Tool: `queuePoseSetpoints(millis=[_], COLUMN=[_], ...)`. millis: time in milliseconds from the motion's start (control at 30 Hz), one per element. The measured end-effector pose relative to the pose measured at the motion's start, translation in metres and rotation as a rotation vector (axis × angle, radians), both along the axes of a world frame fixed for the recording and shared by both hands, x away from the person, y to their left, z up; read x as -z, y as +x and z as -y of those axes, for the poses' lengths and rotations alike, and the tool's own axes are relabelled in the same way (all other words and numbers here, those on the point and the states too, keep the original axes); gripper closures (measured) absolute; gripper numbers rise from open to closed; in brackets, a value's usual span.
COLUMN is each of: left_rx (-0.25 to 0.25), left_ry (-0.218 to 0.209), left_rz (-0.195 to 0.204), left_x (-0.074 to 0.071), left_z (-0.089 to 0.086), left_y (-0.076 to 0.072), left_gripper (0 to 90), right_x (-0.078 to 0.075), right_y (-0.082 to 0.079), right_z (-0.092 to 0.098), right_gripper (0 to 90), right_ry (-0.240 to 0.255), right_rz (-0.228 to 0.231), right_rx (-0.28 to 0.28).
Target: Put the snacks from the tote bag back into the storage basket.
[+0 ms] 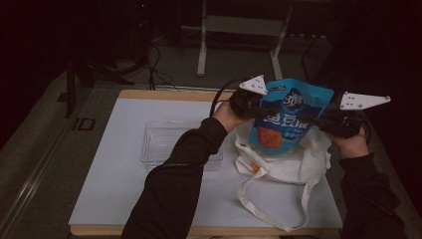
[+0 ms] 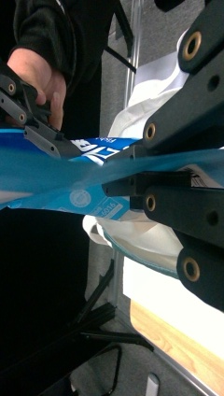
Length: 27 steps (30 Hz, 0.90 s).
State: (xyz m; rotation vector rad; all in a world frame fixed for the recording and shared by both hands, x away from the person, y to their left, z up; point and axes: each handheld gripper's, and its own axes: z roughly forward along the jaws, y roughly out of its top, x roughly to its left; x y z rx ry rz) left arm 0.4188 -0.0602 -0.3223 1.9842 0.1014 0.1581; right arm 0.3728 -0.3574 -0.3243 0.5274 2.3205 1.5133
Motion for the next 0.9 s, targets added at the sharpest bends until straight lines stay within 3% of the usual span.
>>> queuePoseSetpoints(millis=[400, 433, 900], left_rx=[-0.004, -0.013, -0.06], left_ry=[0.004, 0.01, 0.027], left_rz=[0.011, 0.029, 0.053], left_x=[-0.023, -0.029, -0.051], left_z=[-0.029, -0.036, -0.083], left_y=[-0.009, -0.012, -0.029], left_gripper=[90.0, 90.0, 90.0], right_x=[-0.026, -0.028, -0.047], right_y=[-0.001, -0.001, 0.003], right_z=[-0.029, -0.032, -0.075], right_gripper=[88.7, 88.7, 88.8], right_ry=[-0.01, -0.008, 0.001], right_rz=[0.026, 0.029, 0.046], right_rx=[-0.063, -0.069, -0.145])
